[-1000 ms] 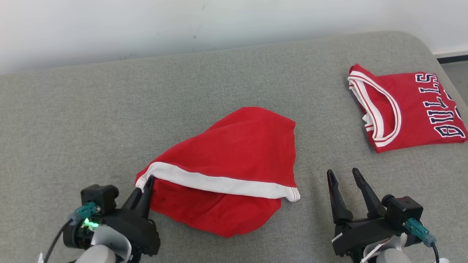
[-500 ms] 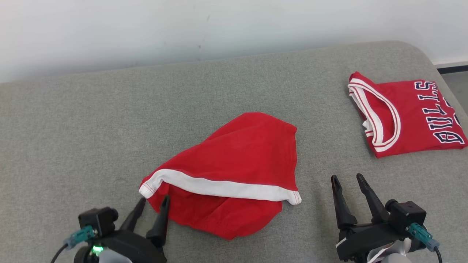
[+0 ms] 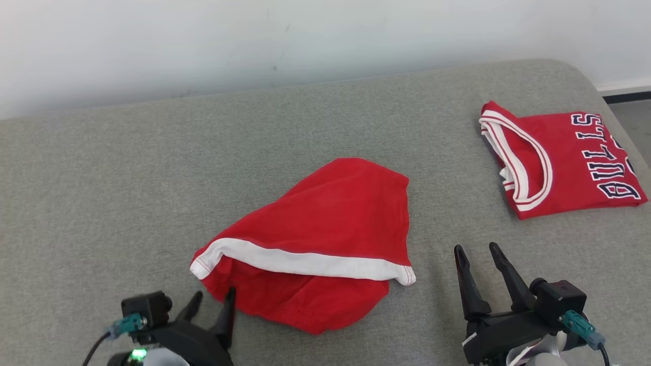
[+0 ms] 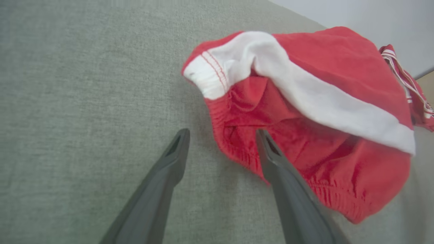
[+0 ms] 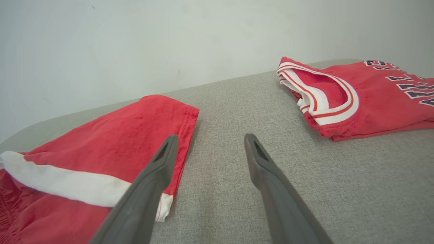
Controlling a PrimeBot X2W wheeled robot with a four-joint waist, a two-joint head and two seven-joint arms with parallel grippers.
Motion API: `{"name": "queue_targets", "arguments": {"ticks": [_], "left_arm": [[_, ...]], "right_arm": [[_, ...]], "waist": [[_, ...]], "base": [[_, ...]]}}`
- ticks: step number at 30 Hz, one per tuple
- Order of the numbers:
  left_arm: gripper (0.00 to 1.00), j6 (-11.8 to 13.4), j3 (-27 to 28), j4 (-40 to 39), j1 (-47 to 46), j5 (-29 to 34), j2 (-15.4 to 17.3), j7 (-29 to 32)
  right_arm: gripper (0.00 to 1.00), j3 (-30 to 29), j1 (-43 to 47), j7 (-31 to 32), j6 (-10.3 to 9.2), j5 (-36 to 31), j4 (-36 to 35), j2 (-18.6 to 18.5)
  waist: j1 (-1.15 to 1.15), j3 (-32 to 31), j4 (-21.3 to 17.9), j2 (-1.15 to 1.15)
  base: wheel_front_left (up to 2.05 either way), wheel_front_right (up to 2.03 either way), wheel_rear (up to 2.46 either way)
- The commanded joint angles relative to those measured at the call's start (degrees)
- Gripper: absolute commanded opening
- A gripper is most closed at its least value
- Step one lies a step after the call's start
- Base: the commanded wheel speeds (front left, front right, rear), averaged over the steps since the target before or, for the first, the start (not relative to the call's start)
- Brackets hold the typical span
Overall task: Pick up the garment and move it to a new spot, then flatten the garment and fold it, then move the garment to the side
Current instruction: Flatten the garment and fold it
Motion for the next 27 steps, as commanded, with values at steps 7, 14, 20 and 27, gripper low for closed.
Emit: {"name": "queue_targets", "arguments": {"ticks": [7,14,20,27], "left_arm": [[1.00,1.4,-0.2,8.1,-6.5,2.8,1.1,1.3],[0.00,-0.6,0.7,11.2,-9.7,2.2,0.3,-0.6],[0.00,-2.0,1.4,12.1,-14.1,3.9,0.9,-3.9],[0.00,-3.6,0.8,14.3,-26.4,8.9,1.2,-7.7]], "right_arm": [[1.00,-0.1,-0.8,0.0,-0.16,0.5,-0.3,-0.4],[1.00,-0.8,-1.0,0.0,-0.17,0.3,-0.7,-0.2],[1.00,-0.9,-1.5,0.0,-0.16,0.1,-1.2,0.2],[1.00,-0.1,-2.8,0.0,-0.17,0.0,-1.5,1.0]], "waist": [[0.00,1.6,-2.1,0.00],[0.00,2.9,-2.8,0.00],[0.00,4.2,-3.3,0.00],[0.00,6.9,-4.9,0.00]], "base": [[0.00,0.00,0.00],[0.00,0.00,0.00],[0.00,0.00,0.00],[0.00,0.00,0.00]]}}
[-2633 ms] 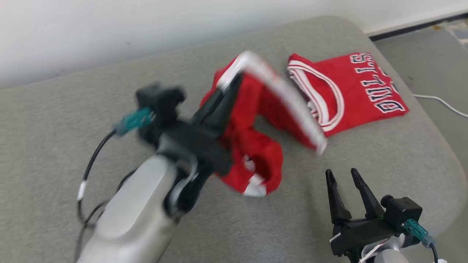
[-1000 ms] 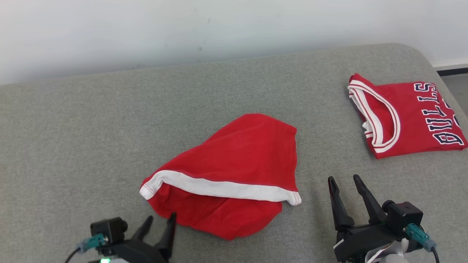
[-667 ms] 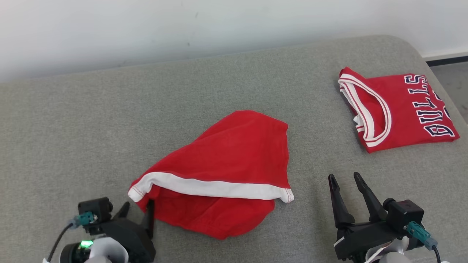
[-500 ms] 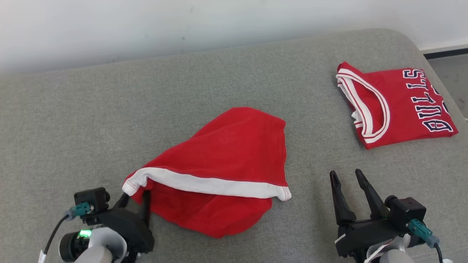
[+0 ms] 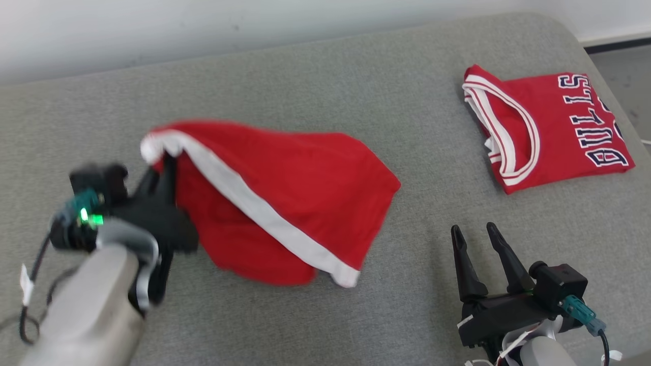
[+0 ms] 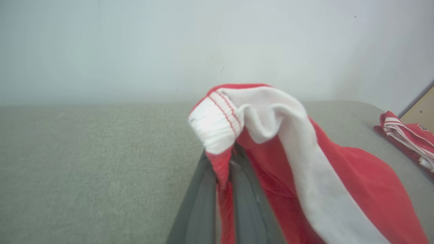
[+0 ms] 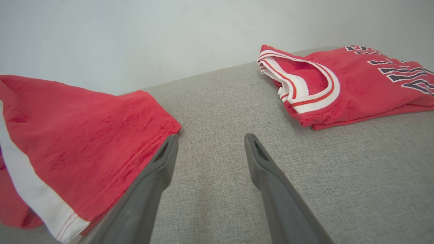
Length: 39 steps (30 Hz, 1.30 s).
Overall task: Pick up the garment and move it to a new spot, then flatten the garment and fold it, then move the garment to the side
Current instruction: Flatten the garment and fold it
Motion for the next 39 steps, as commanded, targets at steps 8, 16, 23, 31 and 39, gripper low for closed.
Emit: {"name": "queue_targets", "arguments": {"ticks": [8,16,23,31,39], "left_arm": [[0.00,-1.5,0.7,1.5,-10.4,3.3,-2.3,-2.6],[0.00,-2.7,0.2,0.6,-2.3,2.6,-1.9,-2.9],[0.00,-0.9,0.6,-7.7,11.3,3.5,0.5,-3.0],[0.00,0.3,-0.5,-15.5,21.5,10.1,2.2,-3.0],[0.00,-1.3,-3.9,-11.6,26.8,14.9,0.8,-3.0]], "right_arm": [[1.00,-0.8,-0.6,0.0,-0.17,-0.4,-0.3,0.8],[1.00,-2.0,0.3,0.0,-0.17,-0.8,0.0,0.3],[1.00,-1.1,1.1,0.0,-0.17,-0.9,0.5,-0.4],[1.00,0.0,1.4,0.0,-0.17,-0.5,1.4,-0.6],[1.00,0.6,1.8,0.0,-0.17,0.3,1.6,-1.4]], "waist": [[-0.01,2.3,-1.9,0.00],[-0.01,0.9,2.0,0.00],[-0.01,-1.5,6.1,0.00],[-0.01,-3.6,7.4,0.00],[-0.01,-4.9,6.4,0.00]], "base": [[0.00,0.00,0.00],[0.00,0.00,0.00],[0.00,0.00,0.00],[0.00,0.00,0.00],[0.00,0.00,0.00]]}}
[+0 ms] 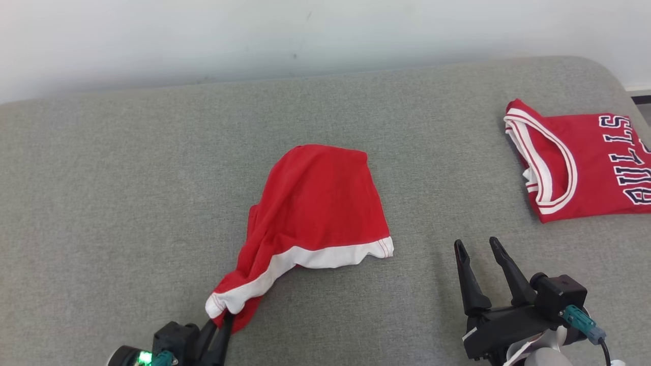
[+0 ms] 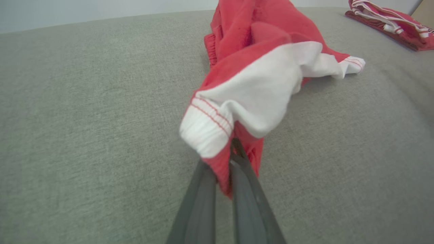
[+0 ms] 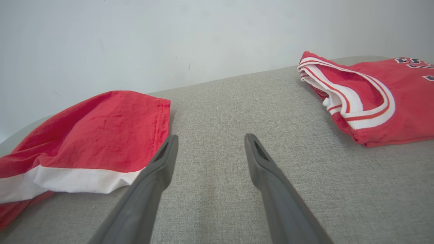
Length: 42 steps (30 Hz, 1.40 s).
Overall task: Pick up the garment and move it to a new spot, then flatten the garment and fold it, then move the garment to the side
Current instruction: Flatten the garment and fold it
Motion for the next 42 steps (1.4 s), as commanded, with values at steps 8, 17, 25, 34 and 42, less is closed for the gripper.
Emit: {"name": "queue_targets", "arguments": {"ticks": [8,17,25,34,42], "left_arm": [[1.00,1.9,7.3,-3.6,2.0,3.2,-2.1,-0.2],[1.00,1.3,16.7,-11.4,8.3,6.2,-3.8,-0.2],[1.00,0.7,25.5,-15.9,9.9,7.5,-6.7,-0.2],[1.00,-4.3,35.6,-20.4,7.1,11.6,-13.5,-0.2],[1.00,-9.5,39.8,-17.3,7.8,16.7,-16.9,-0.1]], "right_arm": [[1.00,-0.8,1.0,0.0,-0.16,0.0,0.0,-0.5],[1.00,-2.3,1.8,0.0,-0.15,-0.6,-0.1,-0.5],[1.00,-2.9,1.6,0.0,-0.16,-0.7,0.1,-0.5],[1.00,-2.4,0.2,0.0,-0.16,-0.3,1.2,-0.4],[1.00,-0.1,-1.6,0.8,-0.16,0.6,3.1,-0.9]], "waist": [[0.01,-1.0,-0.2,0.00],[0.01,-2.4,1.7,0.00],[0.01,-3.3,4.0,0.00],[0.01,-4.1,4.7,0.00],[0.01,-4.4,3.9,0.00]], "base": [[0.00,0.00,0.00],[0.00,0.00,0.00],[0.00,0.00,0.00],[0.00,0.00,0.00],[0.00,0.00,0.00]]}}
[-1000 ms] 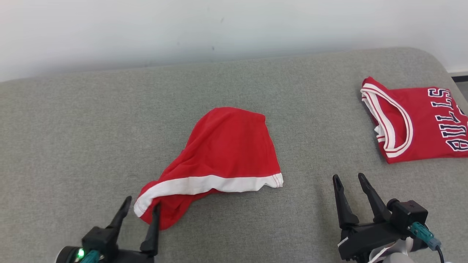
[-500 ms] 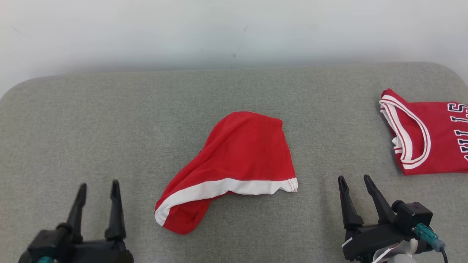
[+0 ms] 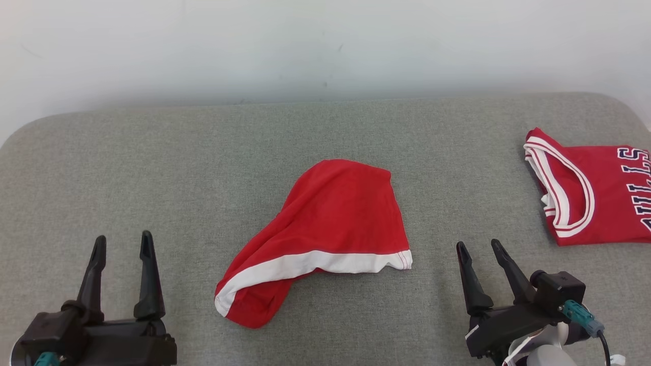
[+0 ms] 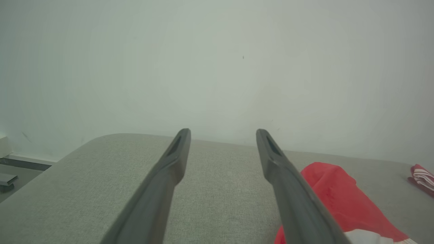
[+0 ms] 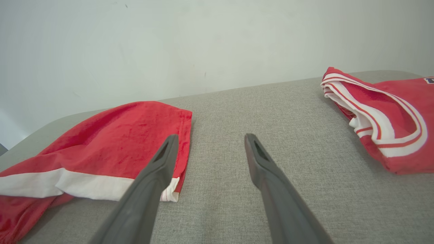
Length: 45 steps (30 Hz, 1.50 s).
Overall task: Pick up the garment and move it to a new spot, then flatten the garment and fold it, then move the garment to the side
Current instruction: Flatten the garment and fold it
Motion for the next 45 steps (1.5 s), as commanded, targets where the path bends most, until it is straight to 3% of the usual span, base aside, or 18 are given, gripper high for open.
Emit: {"name": "queue_targets", "arguments": {"ticks": [1,6,14,26,27,30,37,45], "left_arm": [[1.00,-0.4,0.6,0.1,0.7,0.9,-0.4,0.0],[1.00,-1.4,1.4,0.5,1.3,1.5,-1.1,0.0],[1.00,-1.5,0.7,0.0,1.3,1.0,-1.3,0.0],[1.00,-1.3,-2.0,1.1,-1.6,0.3,-1.2,0.0],[1.00,-1.2,-2.2,1.3,-1.7,0.2,-1.2,0.0],[1.00,-1.0,-2.5,1.4,-1.7,0.0,-1.2,0.0],[1.00,-0.5,-2.3,1.2,-0.9,0.0,-1.3,0.0],[1.00,-0.5,-2.2,0.7,-0.7,-0.1,-1.2,0.0]], "right_arm": [[1.00,0.3,-0.4,-0.1,-0.17,0.4,0.3,-0.5],[1.00,1.2,-1.4,2.0,-0.18,1.4,1.1,-0.7],[1.00,6.0,-6.8,12.9,-0.17,3.4,4.5,-0.9],[1.00,8.6,-16.6,25.2,-0.18,-1.2,18.8,0.9],[0.65,8.9,-16.7,25.8,-0.17,-1.6,19.6,1.1],[0.00,9.5,-17.0,26.1,-0.17,-2.1,21.0,1.0],[0.00,8.9,-17.4,23.9,-0.23,-2.1,20.6,-1.6],[0.00,-2.0,-12.8,21.1,-0.18,-3.2,14.3,-5.3]], "waist": [[0.00,0.0,0.0,0.00],[0.00,0.5,0.5,0.00],[0.00,2.1,1.5,0.00],[0.00,5.3,3.9,0.00],[0.00,5.4,4.0,0.00],[0.00,5.5,4.2,0.00],[0.00,5.4,3.3,0.00],[0.00,5.4,1.6,0.00]], "base": [[0.00,0.00,0.00],[0.00,0.00,0.00],[0.00,0.00,0.00],[0.00,0.00,0.00],[0.00,0.00,0.00],[0.00,0.00,0.00],[0.00,0.00,0.00],[0.00,0.00,0.00]]}}
